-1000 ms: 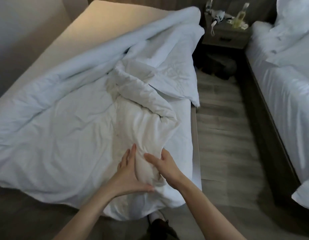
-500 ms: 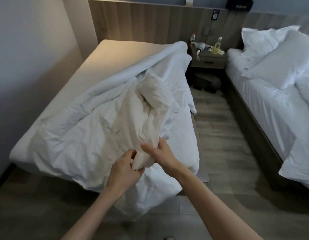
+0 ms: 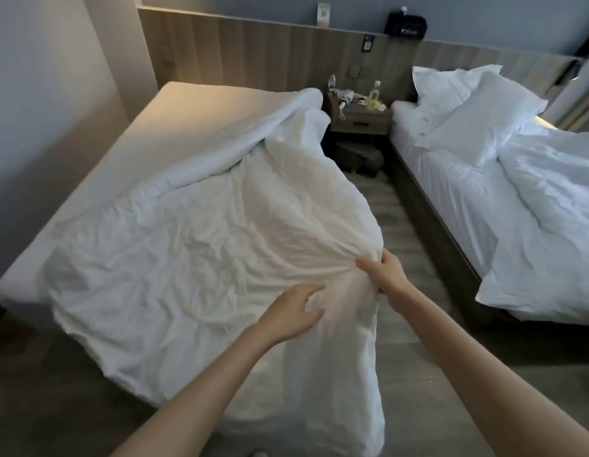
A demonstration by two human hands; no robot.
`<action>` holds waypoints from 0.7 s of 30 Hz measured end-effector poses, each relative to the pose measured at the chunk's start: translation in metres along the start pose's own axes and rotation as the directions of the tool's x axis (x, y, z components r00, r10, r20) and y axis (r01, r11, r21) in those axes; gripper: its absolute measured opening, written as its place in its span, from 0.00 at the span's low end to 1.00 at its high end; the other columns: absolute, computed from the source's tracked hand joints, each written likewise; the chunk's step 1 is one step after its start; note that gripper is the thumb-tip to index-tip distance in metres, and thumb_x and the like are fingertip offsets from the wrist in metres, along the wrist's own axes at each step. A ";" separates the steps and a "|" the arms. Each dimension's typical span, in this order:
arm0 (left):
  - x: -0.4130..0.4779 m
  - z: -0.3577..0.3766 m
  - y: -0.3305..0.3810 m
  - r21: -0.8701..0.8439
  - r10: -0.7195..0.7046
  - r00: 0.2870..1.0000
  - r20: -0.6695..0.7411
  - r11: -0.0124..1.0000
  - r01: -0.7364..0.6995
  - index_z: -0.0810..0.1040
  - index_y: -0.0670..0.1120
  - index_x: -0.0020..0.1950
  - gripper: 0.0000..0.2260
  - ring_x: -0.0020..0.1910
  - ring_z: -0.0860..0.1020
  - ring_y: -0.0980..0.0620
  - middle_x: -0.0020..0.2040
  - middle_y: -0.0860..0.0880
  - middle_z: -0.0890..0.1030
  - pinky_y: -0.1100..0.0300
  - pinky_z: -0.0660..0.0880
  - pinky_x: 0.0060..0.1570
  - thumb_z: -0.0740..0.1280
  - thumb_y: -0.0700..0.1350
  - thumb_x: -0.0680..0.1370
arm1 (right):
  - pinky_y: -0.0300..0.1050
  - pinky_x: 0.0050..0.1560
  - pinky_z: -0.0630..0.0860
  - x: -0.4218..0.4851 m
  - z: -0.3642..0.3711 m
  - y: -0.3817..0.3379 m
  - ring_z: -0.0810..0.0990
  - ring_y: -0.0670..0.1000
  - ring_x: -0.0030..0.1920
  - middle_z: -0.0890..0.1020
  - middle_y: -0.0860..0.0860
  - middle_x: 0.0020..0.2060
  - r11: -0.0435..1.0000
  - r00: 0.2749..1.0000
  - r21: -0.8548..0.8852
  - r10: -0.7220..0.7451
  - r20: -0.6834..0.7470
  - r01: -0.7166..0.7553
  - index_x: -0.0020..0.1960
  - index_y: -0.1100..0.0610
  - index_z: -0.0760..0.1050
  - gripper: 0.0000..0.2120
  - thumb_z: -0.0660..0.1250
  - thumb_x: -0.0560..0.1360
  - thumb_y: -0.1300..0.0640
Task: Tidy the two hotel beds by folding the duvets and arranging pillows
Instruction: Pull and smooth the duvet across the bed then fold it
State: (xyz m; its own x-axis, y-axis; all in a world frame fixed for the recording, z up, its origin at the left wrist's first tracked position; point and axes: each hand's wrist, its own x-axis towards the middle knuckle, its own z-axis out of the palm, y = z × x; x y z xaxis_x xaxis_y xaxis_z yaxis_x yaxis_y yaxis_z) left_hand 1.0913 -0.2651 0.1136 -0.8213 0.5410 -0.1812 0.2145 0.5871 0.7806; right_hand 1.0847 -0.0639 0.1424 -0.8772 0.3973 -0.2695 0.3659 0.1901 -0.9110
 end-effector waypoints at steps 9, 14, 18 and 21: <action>-0.048 -0.039 -0.044 0.209 -0.153 0.983 -0.099 0.963 0.171 0.57 0.52 0.78 0.27 0.75 0.58 0.53 0.77 0.51 0.59 0.59 0.55 0.74 0.62 0.52 0.80 | 0.41 0.54 0.70 0.028 0.013 0.023 0.75 0.53 0.60 0.73 0.55 0.64 0.986 0.998 -0.162 0.049 0.048 -0.040 0.72 0.49 0.68 0.24 0.61 0.78 0.63; -0.077 -0.062 -0.058 0.217 -0.204 0.964 -0.170 0.947 0.238 0.58 0.53 0.78 0.28 0.76 0.58 0.52 0.78 0.51 0.58 0.55 0.58 0.74 0.63 0.52 0.80 | 0.41 0.56 0.67 -0.023 0.057 0.022 0.72 0.52 0.65 0.69 0.51 0.71 0.953 0.968 -0.284 -0.035 0.249 0.108 0.72 0.47 0.68 0.24 0.63 0.77 0.60; -0.108 -0.099 -0.072 0.312 -0.188 0.949 -0.252 0.913 0.263 0.57 0.54 0.78 0.26 0.76 0.56 0.52 0.78 0.52 0.57 0.55 0.56 0.74 0.60 0.52 0.81 | 0.45 0.66 0.66 -0.058 0.096 0.011 0.67 0.51 0.71 0.69 0.48 0.72 0.865 0.917 -0.393 -0.164 0.365 0.311 0.73 0.48 0.66 0.23 0.62 0.79 0.57; -0.134 -0.136 -0.096 0.381 -0.168 0.937 -0.307 0.880 0.283 0.56 0.55 0.78 0.26 0.77 0.54 0.51 0.78 0.52 0.56 0.51 0.55 0.74 0.59 0.53 0.81 | 0.42 0.67 0.62 -0.075 0.134 -0.006 0.66 0.48 0.71 0.69 0.47 0.71 0.794 0.874 -0.432 -0.242 0.422 0.429 0.72 0.47 0.67 0.22 0.62 0.79 0.55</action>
State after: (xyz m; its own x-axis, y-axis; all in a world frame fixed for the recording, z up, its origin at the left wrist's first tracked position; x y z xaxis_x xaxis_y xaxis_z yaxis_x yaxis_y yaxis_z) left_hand 1.1091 -0.4759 0.1449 -0.9678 0.2227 -0.1174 0.1576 0.8995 0.4075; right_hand 1.1066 -0.2149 0.1266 -0.9862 -0.0775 -0.1462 0.0487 0.7086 -0.7040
